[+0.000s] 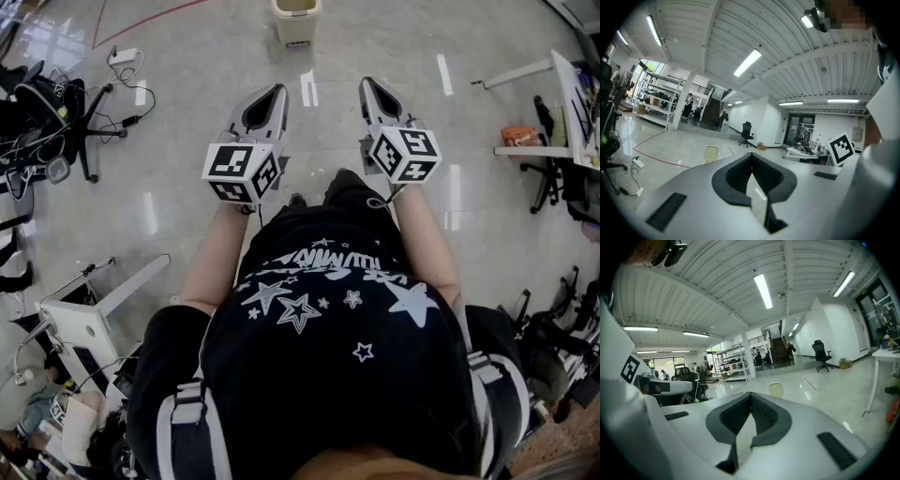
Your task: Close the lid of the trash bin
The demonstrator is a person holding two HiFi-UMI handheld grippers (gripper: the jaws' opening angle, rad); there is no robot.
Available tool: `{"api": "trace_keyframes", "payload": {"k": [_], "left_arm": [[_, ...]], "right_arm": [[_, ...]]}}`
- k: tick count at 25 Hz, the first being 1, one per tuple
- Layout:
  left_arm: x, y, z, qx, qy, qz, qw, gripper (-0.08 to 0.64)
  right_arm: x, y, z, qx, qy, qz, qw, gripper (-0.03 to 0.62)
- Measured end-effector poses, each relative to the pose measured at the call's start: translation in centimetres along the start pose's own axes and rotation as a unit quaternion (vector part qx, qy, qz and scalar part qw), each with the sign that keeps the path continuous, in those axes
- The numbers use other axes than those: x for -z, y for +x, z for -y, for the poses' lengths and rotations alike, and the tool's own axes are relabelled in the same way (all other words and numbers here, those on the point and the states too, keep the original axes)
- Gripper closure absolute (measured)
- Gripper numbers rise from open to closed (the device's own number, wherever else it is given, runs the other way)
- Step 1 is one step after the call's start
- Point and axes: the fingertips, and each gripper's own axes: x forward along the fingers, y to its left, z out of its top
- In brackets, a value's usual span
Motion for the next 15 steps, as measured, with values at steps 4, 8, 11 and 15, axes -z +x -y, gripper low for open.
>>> {"api": "trace_keyframes", "payload": {"k": [4,8,11,15], "left_arm": [[-0.1,1.0,-1.5,-0.013,-0.005,0.001,0.9999,0.549],[-0.2,3.4,-2.4,-0.022,0.001,-0.001,0.9998,0.549],[-0.9,6.2,-3.4,-0.034,0.005,-0.001,0.9994,0.548],[-2.2,10.7,-4.8,-0.051,0.009,-0.002,0.9987,0.548]], "right_arm": [[0.0,1.7,0.6,-0.004,0.003,-0.005,1.0,0.591],[-0.1,5.0,1.9,-0.018,0.004,-0.01,1.0,0.591],[-1.6,8.3,2.8,-0.04,-0.004,-0.004,0.999,0.591],[-4.0,12.5,5.5,-0.059,-0.005,0.0,0.998,0.591]]}}
